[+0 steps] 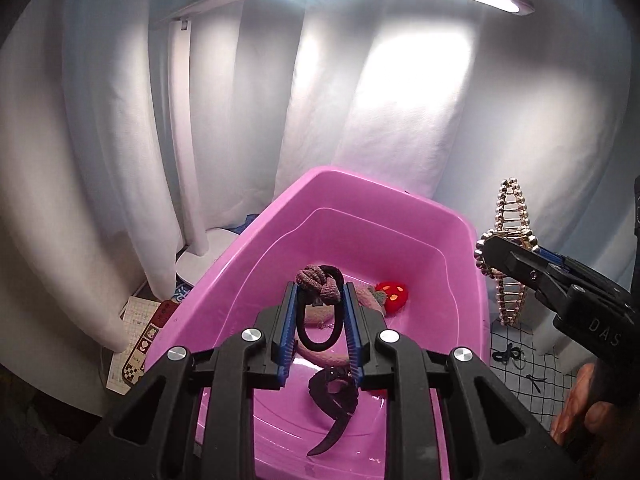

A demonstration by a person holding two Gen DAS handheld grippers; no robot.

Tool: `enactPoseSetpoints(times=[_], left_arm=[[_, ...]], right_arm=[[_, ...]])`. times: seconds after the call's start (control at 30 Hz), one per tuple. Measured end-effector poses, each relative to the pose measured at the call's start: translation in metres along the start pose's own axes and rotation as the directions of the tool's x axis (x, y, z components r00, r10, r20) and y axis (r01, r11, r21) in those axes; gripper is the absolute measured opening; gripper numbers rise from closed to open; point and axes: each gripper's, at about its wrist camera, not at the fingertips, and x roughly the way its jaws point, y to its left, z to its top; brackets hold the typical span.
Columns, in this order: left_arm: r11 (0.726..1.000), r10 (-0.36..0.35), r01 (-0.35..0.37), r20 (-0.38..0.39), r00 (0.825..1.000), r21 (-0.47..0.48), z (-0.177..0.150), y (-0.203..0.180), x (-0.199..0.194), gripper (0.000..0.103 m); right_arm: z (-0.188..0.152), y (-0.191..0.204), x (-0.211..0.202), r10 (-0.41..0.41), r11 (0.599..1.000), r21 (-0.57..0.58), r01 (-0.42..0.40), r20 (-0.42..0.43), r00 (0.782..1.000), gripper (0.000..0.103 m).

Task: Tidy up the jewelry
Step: 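Carry the hair tie and pearl claw over the pink tub and open both tools, then move both tools back toward the silver rings on the table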

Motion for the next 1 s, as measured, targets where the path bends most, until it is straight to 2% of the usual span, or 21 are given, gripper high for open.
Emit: enactPoseSetpoints(times=[0.23, 0.57, 0.6, 0.67, 0.7, 0.73, 0.77, 0.8, 1.0], left_arm=[[0.998, 0.025, -0.031, -0.114, 0.993, -0.053, -0.023, 0.009, 0.021, 0.023], [0.996, 0.069, -0.079, -0.201, 0.977, -0.041, -0.025, 0.008, 0.049, 0.030], [0.995, 0.077, -0.086, -0.205, 0.976, -0.039, -0.026, 0.009, 0.050, 0.033], [0.994, 0.096, -0.105, -0.208, 0.973, -0.036, -0.026, 0.009, 0.050, 0.048], [0.993, 0.105, -0.115, -0.205, 0.973, -0.037, -0.026, 0.009, 0.049, 0.066], [0.992, 0.113, -0.123, -0.195, 0.974, -0.039, -0.025, 0.010, 0.047, 0.080], [0.991, 0.122, -0.131, -0.183, 0.976, -0.040, -0.025, 0.011, 0.044, 0.082], [0.990, 0.128, -0.137, -0.176, 0.976, -0.038, -0.025, 0.011, 0.042, 0.083], [0.986, 0.154, -0.162, -0.199, 0.968, -0.026, -0.028, 0.016, 0.042, 0.086]], right_arm=[[0.009, -0.003, 0.060, 0.023, 1.000, -0.017, -0.026, -0.180, 0.983, 0.041], [0.012, -0.008, 0.127, 0.001, 0.999, -0.036, -0.015, -0.360, 0.933, 0.041], [0.011, -0.010, 0.131, -0.006, 0.999, -0.034, -0.008, -0.373, 0.928, 0.041], [0.011, -0.014, 0.138, -0.018, 1.000, -0.021, 0.010, -0.391, 0.920, 0.042], [0.011, -0.016, 0.139, -0.023, 1.000, -0.013, 0.019, -0.391, 0.920, 0.046], [0.013, -0.018, 0.139, -0.024, 1.000, -0.007, 0.023, -0.382, 0.924, 0.049], [0.014, -0.019, 0.138, -0.028, 1.000, -0.005, 0.028, -0.373, 0.928, 0.060], [0.014, -0.020, 0.135, -0.032, 0.999, -0.007, 0.032, -0.364, 0.931, 0.062], [0.014, -0.017, 0.131, -0.031, 1.000, -0.012, 0.029, -0.348, 0.937, 0.063]])
